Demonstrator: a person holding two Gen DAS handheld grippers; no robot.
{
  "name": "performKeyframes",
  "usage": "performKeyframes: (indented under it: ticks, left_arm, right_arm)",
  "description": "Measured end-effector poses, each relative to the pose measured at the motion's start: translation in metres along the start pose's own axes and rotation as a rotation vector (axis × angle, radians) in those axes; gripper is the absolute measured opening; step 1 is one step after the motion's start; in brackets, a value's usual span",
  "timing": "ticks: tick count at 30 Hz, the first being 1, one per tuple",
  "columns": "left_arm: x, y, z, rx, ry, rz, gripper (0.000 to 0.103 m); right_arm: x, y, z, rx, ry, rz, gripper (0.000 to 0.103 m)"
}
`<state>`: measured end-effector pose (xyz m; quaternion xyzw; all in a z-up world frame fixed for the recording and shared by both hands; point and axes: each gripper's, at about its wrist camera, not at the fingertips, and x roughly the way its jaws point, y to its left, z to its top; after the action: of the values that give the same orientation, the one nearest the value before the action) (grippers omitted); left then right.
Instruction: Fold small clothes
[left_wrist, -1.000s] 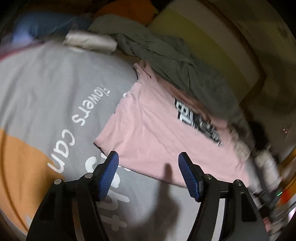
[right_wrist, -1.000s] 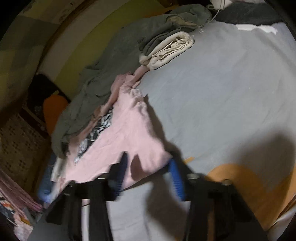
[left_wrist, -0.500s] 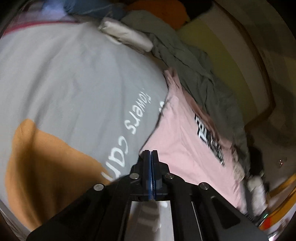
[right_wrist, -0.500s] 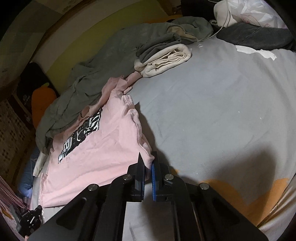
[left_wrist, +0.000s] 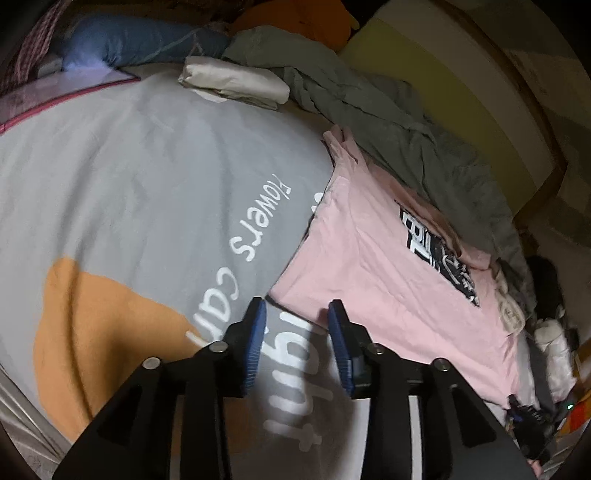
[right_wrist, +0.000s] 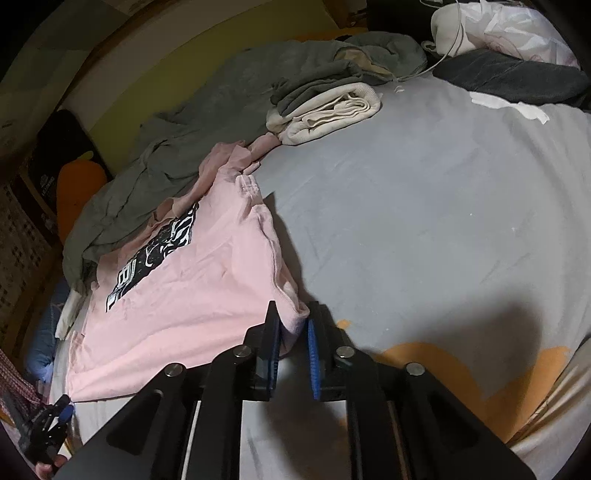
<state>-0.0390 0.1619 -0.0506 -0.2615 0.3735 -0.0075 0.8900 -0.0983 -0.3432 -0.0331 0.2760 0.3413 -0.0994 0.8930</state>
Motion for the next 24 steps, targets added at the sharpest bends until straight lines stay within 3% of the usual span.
performKeyframes:
  ticks: [3, 5, 6, 7, 8, 10, 12, 14, 18, 24]
  left_arm:
    - [0.013, -0.011, 0.007, 0.035, -0.002, -0.012, 0.056]
    - [0.020, -0.016, 0.011, 0.063, -0.005, -0.002, 0.053]
    - [0.022, -0.015, 0.012, 0.063, -0.015, 0.013, 0.034]
    - [0.022, -0.014, 0.012, 0.062, -0.023, 0.039, 0.015]
    - [0.025, -0.011, 0.013, 0.049, -0.011, 0.030, 0.006]
    - [0.016, 0.001, 0.014, -0.038, -0.031, -0.053, 0.005]
    - [-0.007, -0.002, 0.017, -0.027, -0.098, -0.109, 0.005]
    - [-0.032, -0.016, 0.019, 0.038, -0.162, -0.098, 0.005]
    - [-0.079, -0.031, 0.019, 0.021, -0.233, -0.117, 0.006]
    - [-0.092, -0.028, 0.009, -0.042, -0.198, -0.079, 0.005]
  right_arm:
    - [0.004, -0.002, 0.001, 0.034, 0.005, 0.030, 0.024]
    - [0.010, -0.002, 0.003, 0.038, 0.009, 0.028, 0.023]
    - [0.011, -0.002, 0.005, 0.041, 0.007, 0.027, 0.007]
    - [0.012, -0.001, 0.006, 0.038, 0.006, 0.023, 0.006]
    - [0.012, -0.001, 0.007, 0.041, 0.004, 0.028, 0.005]
    - [0.000, -0.001, 0.007, 0.048, -0.051, 0.051, 0.005]
    - [-0.018, 0.005, 0.010, 0.013, -0.127, 0.070, 0.004]
    - [-0.040, 0.014, 0.013, -0.038, -0.207, 0.061, 0.004]
    - [-0.082, 0.015, 0.015, -0.054, -0.321, 0.062, 0.004]
    - [-0.096, 0.011, 0.007, -0.037, -0.252, 0.037, 0.004]
